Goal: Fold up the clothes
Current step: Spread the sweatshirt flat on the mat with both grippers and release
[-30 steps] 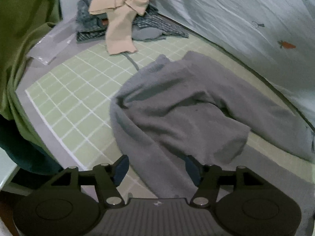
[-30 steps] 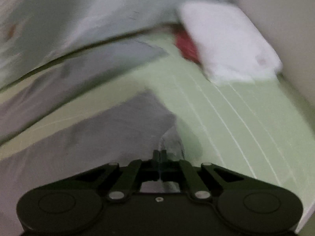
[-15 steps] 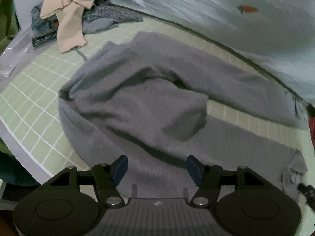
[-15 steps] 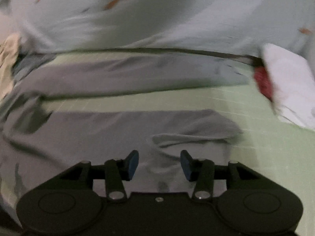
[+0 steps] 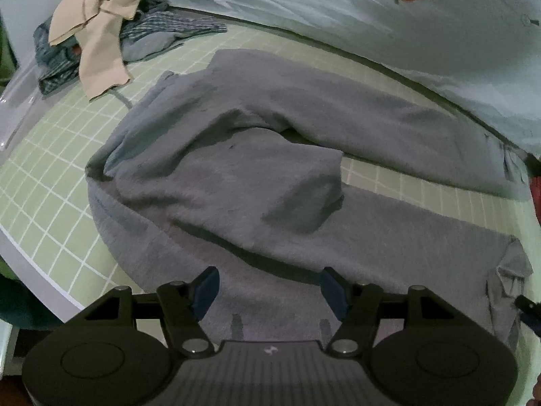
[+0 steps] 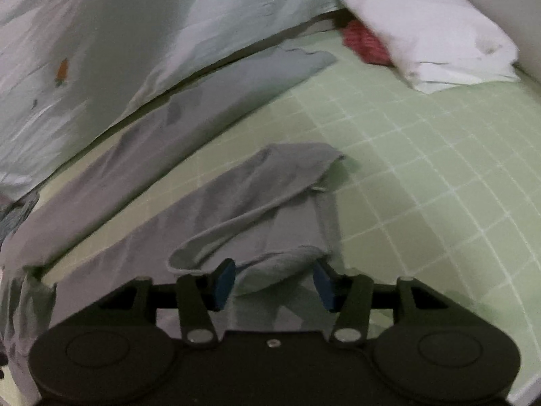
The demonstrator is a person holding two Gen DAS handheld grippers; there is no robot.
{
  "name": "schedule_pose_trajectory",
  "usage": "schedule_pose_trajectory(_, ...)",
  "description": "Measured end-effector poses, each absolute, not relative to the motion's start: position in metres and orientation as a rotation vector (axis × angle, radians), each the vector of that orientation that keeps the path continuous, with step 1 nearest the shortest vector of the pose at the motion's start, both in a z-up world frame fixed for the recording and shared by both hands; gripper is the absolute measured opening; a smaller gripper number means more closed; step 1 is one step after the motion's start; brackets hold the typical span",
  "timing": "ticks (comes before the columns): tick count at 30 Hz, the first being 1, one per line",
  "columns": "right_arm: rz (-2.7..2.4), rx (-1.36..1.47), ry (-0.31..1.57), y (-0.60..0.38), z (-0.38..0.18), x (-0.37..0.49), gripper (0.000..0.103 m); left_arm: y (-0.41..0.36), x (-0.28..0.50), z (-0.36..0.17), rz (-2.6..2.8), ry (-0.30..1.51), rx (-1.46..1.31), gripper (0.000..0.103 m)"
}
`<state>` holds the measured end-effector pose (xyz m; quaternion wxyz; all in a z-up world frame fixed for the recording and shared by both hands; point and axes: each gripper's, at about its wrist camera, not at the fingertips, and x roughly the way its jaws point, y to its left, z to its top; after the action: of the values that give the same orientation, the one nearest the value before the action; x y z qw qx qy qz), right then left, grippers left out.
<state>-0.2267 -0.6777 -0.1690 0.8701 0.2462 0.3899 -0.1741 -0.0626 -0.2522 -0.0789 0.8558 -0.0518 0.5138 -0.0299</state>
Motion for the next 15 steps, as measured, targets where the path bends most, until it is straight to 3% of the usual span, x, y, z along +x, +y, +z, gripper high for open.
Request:
schedule_pose_trajectory(1,-0.349,0.507,0.826,-0.677,-0.171,-0.222,0.024,-0.254,-0.062,-0.079,-0.066,1.082,-0.104,0.067)
schedule_pose_trajectory(2,-0.344,0.502,0.835,-0.678,-0.172,-0.218,0.002,-0.257,-0.061,-0.080,-0.070,1.085,-0.100,0.067)
schedule_pose_trajectory(10,-0.639,0.470,0.687,-0.738,-0.137,-0.275,0.000,-0.279,-0.059,-0.085,-0.110,1.104,-0.064,0.067)
schedule_pose_trajectory(15,-0.897,0.419,0.815,-0.789,-0.155,-0.311,0.002,-0.282,-0.059,-0.090,-0.108,1.119,-0.060,0.067)
